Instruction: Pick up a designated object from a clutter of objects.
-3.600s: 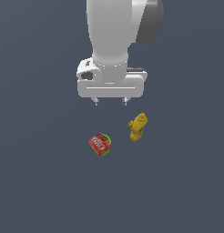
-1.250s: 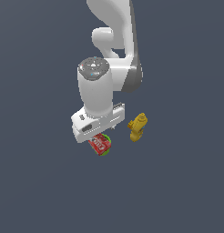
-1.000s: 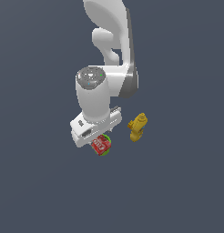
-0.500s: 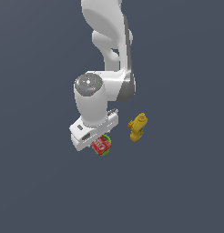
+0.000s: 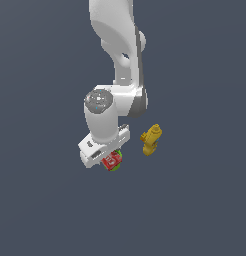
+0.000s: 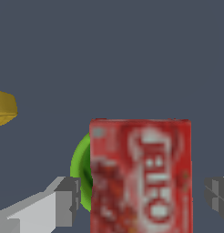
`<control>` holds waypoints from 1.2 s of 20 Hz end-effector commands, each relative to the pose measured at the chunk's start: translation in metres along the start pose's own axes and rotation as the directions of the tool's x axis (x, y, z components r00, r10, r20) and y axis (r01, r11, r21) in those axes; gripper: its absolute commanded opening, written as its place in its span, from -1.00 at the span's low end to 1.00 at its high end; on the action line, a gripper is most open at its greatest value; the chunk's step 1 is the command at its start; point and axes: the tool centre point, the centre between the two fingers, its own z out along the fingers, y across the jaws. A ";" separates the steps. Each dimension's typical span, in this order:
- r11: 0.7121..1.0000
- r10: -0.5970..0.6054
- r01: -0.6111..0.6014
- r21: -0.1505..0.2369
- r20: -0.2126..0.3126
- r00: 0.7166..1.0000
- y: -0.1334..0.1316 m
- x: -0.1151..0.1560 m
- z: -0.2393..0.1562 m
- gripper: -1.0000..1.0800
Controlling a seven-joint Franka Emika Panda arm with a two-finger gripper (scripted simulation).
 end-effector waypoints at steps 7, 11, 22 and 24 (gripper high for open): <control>1.000 -0.002 0.002 0.000 0.000 1.000 0.000 0.000 0.026 0.92; 1.000 -0.002 0.002 0.000 0.000 1.000 0.001 0.000 0.026 -1.00; 1.000 -0.002 0.002 0.000 0.000 1.000 0.000 0.000 0.024 -1.00; 1.000 -0.002 0.002 0.000 0.000 1.000 -0.002 -0.001 0.021 -1.00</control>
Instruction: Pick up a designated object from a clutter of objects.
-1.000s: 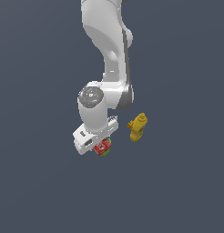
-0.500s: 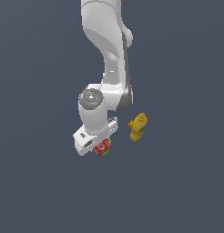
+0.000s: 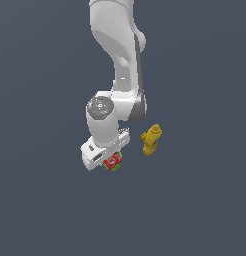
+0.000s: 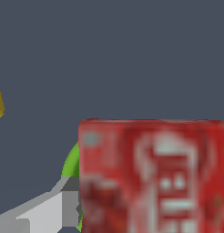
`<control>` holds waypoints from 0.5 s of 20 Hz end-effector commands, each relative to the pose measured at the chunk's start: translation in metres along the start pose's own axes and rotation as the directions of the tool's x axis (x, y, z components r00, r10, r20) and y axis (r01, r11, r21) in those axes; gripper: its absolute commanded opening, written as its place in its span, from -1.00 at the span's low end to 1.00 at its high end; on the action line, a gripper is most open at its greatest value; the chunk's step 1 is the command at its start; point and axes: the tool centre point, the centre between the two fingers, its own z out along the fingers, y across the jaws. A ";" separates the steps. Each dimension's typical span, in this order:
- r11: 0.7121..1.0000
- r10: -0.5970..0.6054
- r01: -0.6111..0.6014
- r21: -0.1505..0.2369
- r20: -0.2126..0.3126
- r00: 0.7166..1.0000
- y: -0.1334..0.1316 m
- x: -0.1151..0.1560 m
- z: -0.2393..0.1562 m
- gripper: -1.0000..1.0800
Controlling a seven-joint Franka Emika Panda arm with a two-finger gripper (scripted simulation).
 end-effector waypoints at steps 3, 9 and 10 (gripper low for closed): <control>1.000 0.000 0.000 0.000 0.000 1.000 -0.006 -0.002 -0.010 -1.00; 1.000 0.000 0.000 0.000 0.000 1.000 -0.022 -0.009 -0.035 -1.00; 1.000 0.000 0.000 0.000 0.000 1.000 -0.025 -0.010 -0.041 -1.00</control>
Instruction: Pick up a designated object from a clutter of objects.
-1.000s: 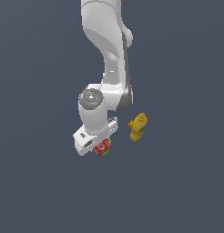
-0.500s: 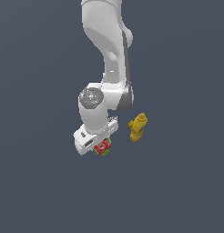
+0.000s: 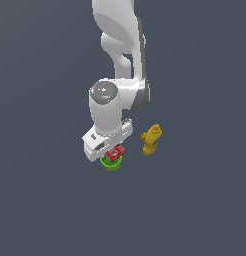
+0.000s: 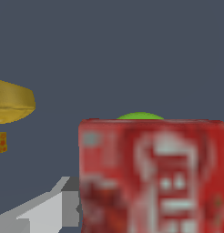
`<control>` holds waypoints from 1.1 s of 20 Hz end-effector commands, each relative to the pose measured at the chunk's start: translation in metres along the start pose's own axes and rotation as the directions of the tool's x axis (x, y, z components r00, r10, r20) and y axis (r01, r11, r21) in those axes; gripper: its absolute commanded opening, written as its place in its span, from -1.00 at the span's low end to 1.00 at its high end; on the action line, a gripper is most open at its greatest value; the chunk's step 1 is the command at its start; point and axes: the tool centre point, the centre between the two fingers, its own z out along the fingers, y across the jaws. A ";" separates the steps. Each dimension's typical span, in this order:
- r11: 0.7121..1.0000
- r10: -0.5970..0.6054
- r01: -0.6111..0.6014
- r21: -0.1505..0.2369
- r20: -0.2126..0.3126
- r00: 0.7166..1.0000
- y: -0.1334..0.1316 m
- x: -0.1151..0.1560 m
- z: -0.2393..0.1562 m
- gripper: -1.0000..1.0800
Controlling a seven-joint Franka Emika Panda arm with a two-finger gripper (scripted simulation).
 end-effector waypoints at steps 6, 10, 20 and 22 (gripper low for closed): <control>1.000 0.000 0.000 -0.001 0.000 1.000 -0.031 -0.012 -0.050 -1.00; 1.000 -0.001 0.001 -0.001 0.001 1.000 -0.051 -0.020 -0.081 -1.00; 1.000 -0.001 0.001 -0.001 0.001 1.000 -0.101 -0.039 -0.163 -1.00; 1.000 -0.001 0.001 -0.001 0.001 1.000 -0.110 -0.042 -0.179 -1.00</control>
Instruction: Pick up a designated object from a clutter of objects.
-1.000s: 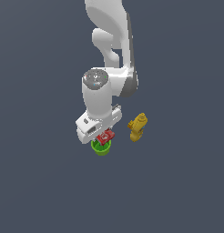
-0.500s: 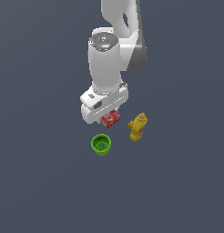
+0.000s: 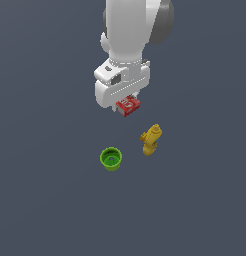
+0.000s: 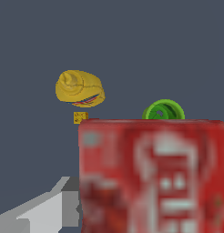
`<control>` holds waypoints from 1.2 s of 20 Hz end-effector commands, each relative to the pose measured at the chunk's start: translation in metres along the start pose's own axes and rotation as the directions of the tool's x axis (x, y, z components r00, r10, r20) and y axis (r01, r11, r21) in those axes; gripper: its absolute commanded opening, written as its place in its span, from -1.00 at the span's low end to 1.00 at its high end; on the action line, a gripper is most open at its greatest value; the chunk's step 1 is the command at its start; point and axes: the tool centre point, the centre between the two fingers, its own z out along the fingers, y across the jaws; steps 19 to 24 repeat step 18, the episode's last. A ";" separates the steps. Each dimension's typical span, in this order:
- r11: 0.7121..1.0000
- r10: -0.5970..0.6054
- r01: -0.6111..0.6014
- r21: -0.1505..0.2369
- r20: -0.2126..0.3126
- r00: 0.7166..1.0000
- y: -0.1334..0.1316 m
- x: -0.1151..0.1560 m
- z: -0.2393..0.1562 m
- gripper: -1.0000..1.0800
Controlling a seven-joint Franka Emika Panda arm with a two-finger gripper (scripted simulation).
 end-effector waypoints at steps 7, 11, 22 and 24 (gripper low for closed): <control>1.000 0.000 0.000 0.001 0.001 1.000 -0.034 -0.012 -0.057 -1.00; 1.000 0.000 0.000 0.002 0.000 1.000 -0.043 -0.015 -0.073 -1.00; 1.000 0.000 0.000 0.002 0.000 1.000 -0.048 -0.015 -0.084 -1.00; 1.000 0.000 0.000 0.002 0.000 1.000 -0.048 -0.015 -0.084 -1.00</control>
